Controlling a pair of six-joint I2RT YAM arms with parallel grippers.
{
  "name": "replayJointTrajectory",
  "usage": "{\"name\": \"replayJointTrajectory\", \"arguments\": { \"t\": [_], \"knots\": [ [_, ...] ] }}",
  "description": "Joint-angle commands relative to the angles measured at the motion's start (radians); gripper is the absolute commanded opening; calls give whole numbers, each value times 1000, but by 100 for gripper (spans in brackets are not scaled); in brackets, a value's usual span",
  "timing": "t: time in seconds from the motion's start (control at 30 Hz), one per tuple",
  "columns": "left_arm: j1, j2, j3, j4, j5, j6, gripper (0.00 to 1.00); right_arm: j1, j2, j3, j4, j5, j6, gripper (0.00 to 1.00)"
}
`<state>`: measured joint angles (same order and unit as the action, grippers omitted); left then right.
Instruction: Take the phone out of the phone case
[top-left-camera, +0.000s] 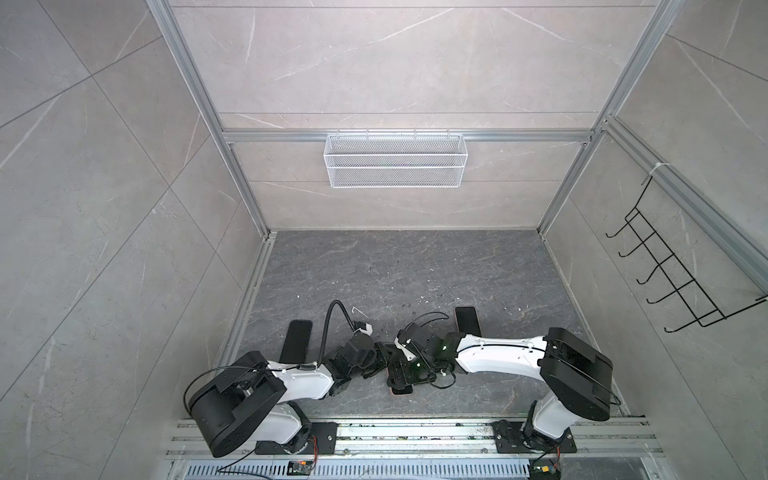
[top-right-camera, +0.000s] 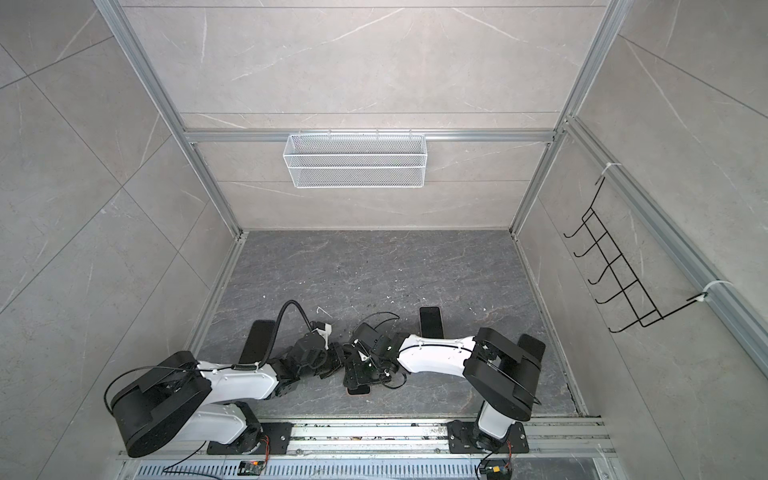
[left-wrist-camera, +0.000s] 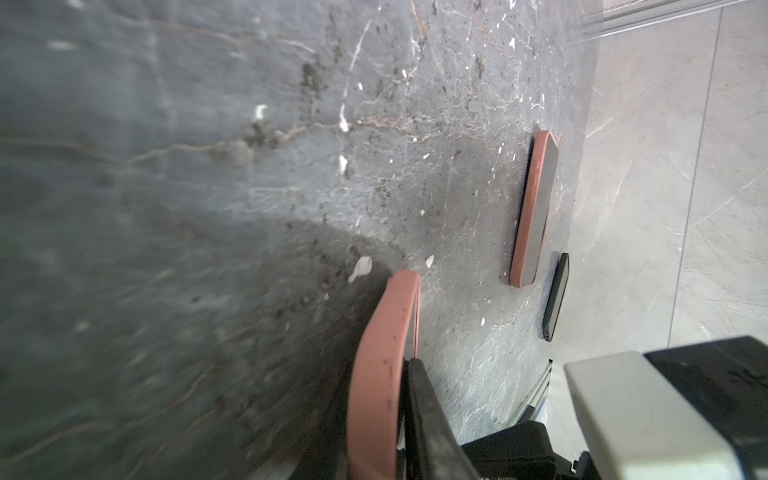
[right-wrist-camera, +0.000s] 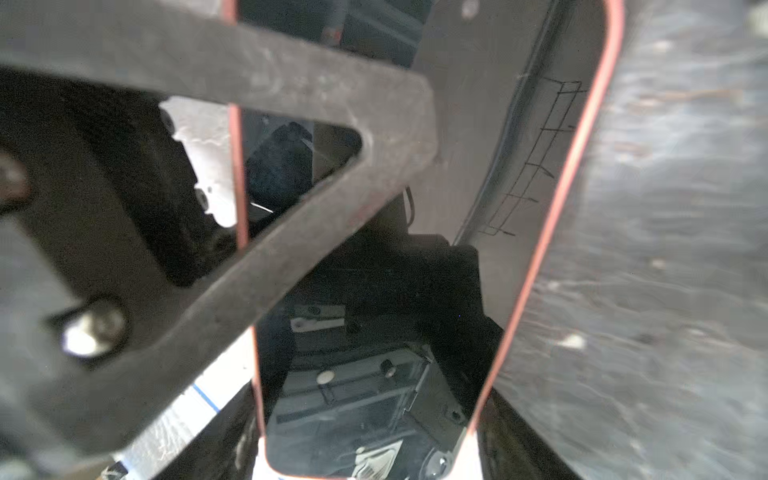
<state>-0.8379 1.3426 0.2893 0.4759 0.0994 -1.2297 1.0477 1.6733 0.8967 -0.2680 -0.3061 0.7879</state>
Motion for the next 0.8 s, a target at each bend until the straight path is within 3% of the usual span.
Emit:
{"name": "replayJointTrajectory", "arguments": {
  "t": [0.0,0.2,0.3,0.47,0.63,0.77],
  "knots": [
    [-7,-87,34,-90,-23,-16,2,8,26,-41,-52,84,-1,49],
    [-5,-207,57,-182,-99,14,0,8,-108,-65,-48,159,40,89],
    [10,-294,107,-241,-149,57,0,8,-253,-96,-36,214,90,99],
    [61,-398,198,-217,-216,122,0,11,-478,-109,-1,275,129,99],
    [88,-367,274,-177,-235,156,0,9,-500,-50,-62,320,93,100],
    [129,-372,250,-12,-254,119,0,9,-579,-102,34,318,131,100]
  ]
}}
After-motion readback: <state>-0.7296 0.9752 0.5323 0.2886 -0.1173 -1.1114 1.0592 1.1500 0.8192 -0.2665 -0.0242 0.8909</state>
